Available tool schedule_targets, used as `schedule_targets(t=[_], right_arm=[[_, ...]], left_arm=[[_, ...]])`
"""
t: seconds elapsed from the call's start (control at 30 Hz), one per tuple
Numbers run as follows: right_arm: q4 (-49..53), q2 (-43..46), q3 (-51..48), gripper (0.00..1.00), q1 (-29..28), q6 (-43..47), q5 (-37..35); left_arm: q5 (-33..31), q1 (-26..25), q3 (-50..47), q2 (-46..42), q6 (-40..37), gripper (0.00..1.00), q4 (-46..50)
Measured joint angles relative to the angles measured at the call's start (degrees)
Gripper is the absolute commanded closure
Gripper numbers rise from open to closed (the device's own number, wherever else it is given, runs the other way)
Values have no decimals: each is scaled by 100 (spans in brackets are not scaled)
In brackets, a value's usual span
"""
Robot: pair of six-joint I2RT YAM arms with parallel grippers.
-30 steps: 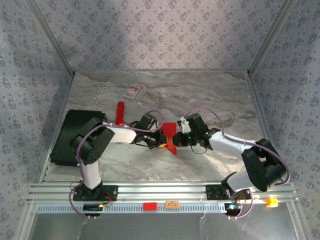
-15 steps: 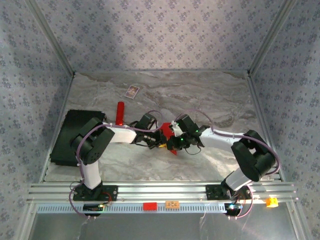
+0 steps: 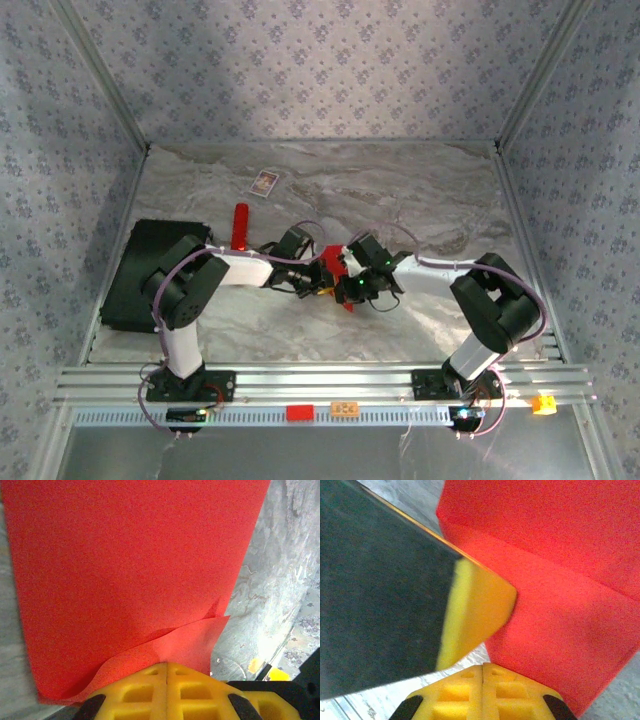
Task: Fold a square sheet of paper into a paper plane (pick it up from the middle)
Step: Third fold the triangle at the center of the table.
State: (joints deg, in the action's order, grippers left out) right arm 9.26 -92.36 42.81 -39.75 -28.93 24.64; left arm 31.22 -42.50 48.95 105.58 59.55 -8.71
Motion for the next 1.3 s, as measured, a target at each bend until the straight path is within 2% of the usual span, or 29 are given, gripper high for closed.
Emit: schedule_targets(t=[0.53, 0.83, 1.0, 1.3], right_arm=[[-48, 601, -422, 94, 76, -46, 129], [-269, 133, -219, 94, 61, -155, 260], [-553, 170, -525, 93, 90, -221, 328], [-1045, 754, -1318, 90, 164, -442, 505]], left_arm=[[4, 0, 20, 24, -20, 100, 0], [7, 0, 22, 28, -35, 100, 0], [7, 0, 22, 28, -59, 100, 0], [7, 11, 22, 31, -61, 100, 0]])
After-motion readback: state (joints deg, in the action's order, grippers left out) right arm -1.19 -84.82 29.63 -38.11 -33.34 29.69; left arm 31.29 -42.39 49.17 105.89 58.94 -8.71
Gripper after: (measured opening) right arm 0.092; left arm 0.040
